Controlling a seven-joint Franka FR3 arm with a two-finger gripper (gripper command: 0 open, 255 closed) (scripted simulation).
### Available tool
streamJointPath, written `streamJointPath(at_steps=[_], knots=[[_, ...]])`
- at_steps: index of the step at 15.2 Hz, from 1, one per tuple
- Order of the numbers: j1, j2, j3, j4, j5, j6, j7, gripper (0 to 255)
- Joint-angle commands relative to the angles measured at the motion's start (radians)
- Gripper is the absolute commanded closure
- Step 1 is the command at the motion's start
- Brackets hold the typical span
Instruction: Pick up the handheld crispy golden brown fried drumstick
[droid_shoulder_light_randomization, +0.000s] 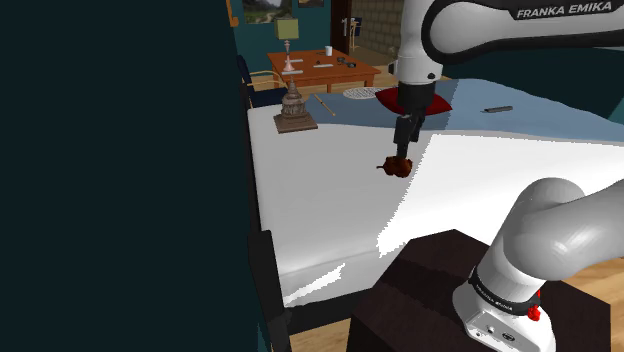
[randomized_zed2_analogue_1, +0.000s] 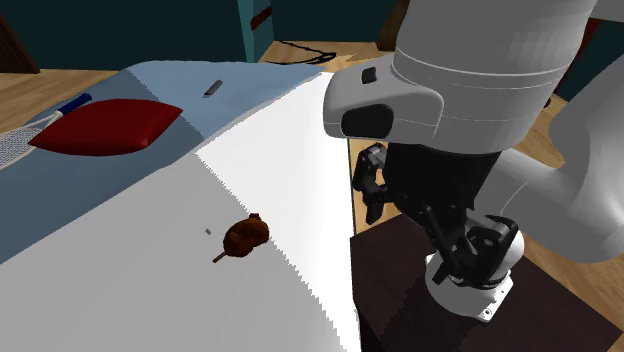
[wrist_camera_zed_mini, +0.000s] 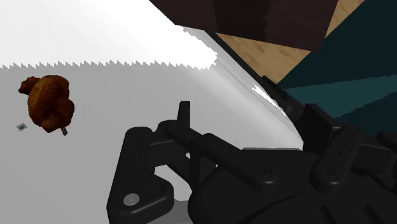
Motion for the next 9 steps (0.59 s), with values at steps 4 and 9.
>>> streamJointPath(at_steps=[4, 9], knots=[[-0.025, 0.063, -0.043, -0.015, -0.041, 0.067, -0.045, 0], [-0.064, 0.19, -0.112, -0.014, -0.101, 0.179, -0.114, 0]])
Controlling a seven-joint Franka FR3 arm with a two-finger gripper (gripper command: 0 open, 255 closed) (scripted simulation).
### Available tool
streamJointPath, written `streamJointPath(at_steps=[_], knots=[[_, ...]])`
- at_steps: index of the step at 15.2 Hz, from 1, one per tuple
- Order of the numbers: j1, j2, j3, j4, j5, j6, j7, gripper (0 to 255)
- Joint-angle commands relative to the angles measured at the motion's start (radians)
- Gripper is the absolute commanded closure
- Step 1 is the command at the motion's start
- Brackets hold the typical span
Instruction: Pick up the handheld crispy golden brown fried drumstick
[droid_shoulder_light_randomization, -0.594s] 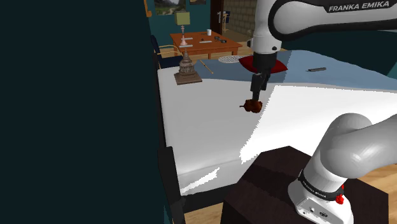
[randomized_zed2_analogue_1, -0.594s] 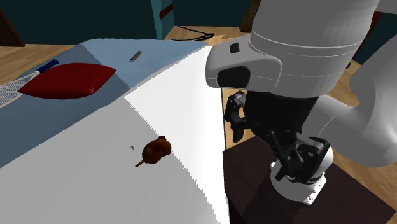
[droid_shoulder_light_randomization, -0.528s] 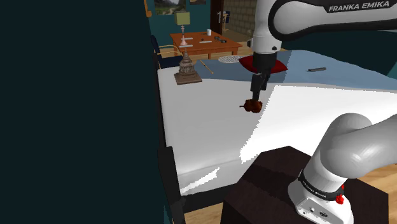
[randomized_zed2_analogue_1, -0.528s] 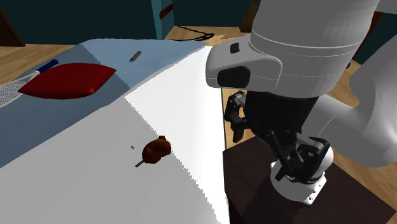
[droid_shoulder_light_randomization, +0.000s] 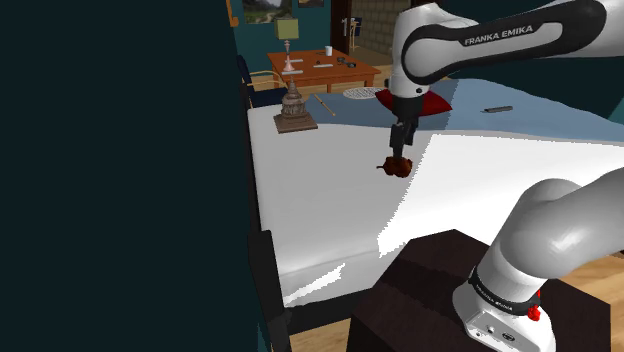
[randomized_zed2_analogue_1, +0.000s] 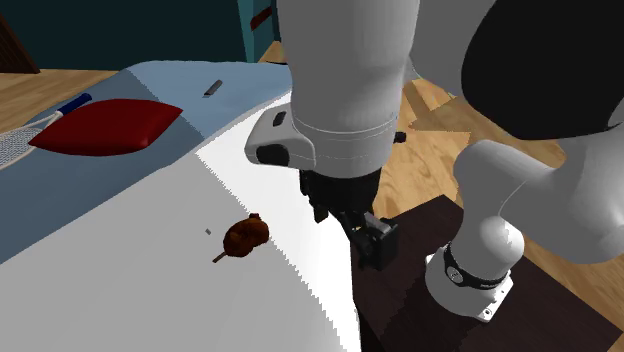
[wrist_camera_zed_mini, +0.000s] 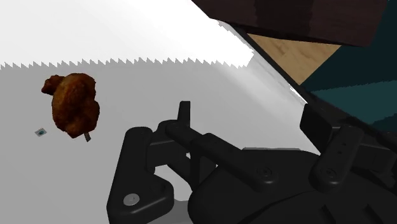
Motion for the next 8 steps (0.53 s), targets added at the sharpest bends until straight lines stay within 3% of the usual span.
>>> streamJointPath(at_steps=[1, 8], knots=[[-0.014, 0.061, -0.027, 0.011, -0.022, 0.045, -0.027, 0], [-0.06, 0.282, -0.117, 0.072, -0.076, 0.191, -0.116, 0]])
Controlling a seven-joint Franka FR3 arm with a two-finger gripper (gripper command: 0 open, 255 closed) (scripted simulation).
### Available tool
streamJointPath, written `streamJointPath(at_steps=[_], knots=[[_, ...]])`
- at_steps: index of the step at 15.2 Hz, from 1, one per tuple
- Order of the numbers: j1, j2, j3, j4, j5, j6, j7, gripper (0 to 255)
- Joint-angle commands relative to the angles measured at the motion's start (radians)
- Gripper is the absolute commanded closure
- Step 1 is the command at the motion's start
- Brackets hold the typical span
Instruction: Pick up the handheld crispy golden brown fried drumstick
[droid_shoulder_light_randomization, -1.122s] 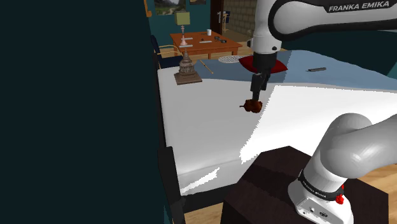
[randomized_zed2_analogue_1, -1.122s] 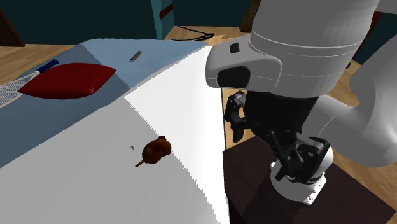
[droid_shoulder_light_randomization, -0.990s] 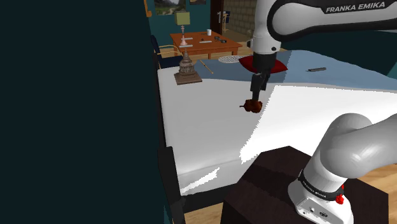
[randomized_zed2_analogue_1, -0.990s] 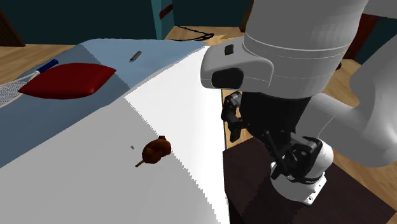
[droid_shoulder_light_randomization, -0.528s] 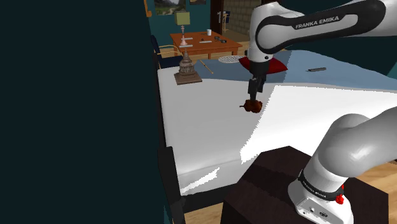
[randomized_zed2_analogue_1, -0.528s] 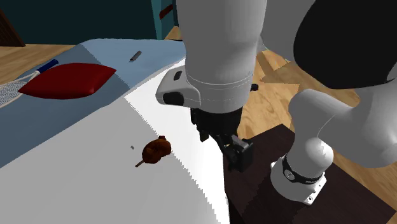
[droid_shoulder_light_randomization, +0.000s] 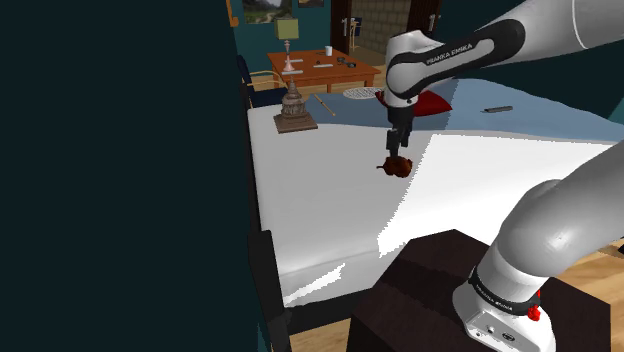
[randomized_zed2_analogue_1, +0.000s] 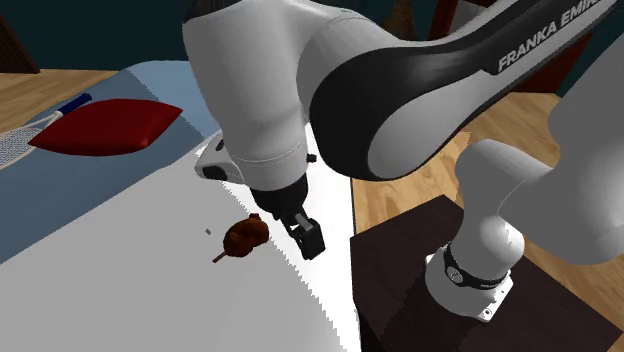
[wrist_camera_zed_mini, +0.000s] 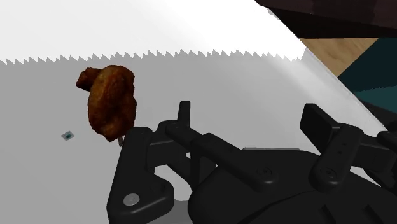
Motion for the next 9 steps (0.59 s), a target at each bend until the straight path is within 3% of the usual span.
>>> streamJointPath(at_steps=[1, 9], knots=[[-0.013, 0.07, -0.026, 0.025, -0.011, 0.043, -0.028, 0], [-0.059, 0.357, -0.106, 0.173, -0.009, 0.168, -0.138, 0]])
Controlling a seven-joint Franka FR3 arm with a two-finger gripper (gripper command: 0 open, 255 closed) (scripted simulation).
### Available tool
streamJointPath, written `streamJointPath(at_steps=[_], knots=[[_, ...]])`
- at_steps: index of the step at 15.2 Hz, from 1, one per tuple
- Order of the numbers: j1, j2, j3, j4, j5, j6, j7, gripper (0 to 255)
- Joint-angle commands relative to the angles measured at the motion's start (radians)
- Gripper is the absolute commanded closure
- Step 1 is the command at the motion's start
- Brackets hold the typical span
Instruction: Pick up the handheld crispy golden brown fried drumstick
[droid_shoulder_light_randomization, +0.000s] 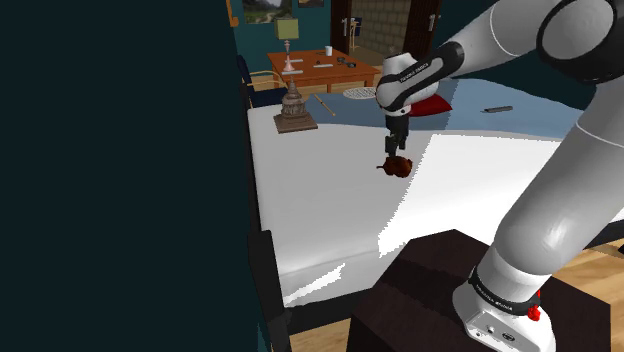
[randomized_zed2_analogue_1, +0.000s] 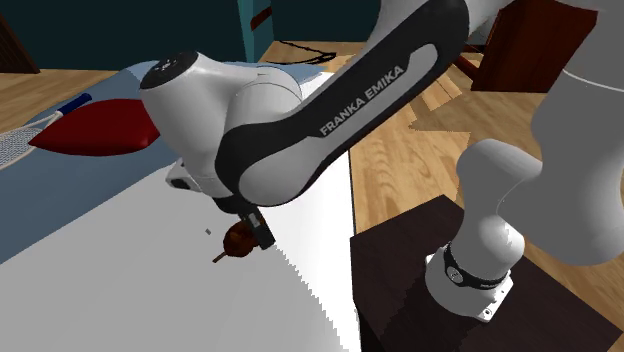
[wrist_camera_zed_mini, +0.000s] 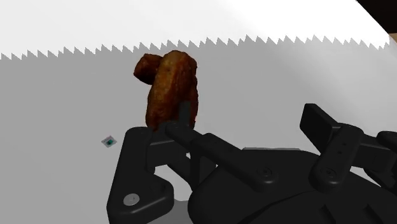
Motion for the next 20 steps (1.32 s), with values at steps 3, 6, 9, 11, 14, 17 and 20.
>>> streamJointPath(at_steps=[3, 6, 9, 11, 14, 17, 20], knots=[[-0.028, 0.148, -0.028, 0.097, 0.02, 0.043, -0.057, 0], [-0.051, 0.247, -0.04, 0.171, 0.039, 0.064, -0.095, 0], [-0.054, 0.272, -0.038, 0.158, 0.044, 0.101, -0.095, 0], [-0.056, 0.289, -0.037, 0.151, 0.048, 0.125, -0.095, 0], [-0.058, 0.312, -0.035, 0.142, 0.054, 0.156, -0.095, 0], [-0.059, 0.311, -0.035, 0.141, 0.053, 0.156, -0.095, 255], [-0.059, 0.312, -0.035, 0.14, 0.054, 0.157, -0.096, 255]])
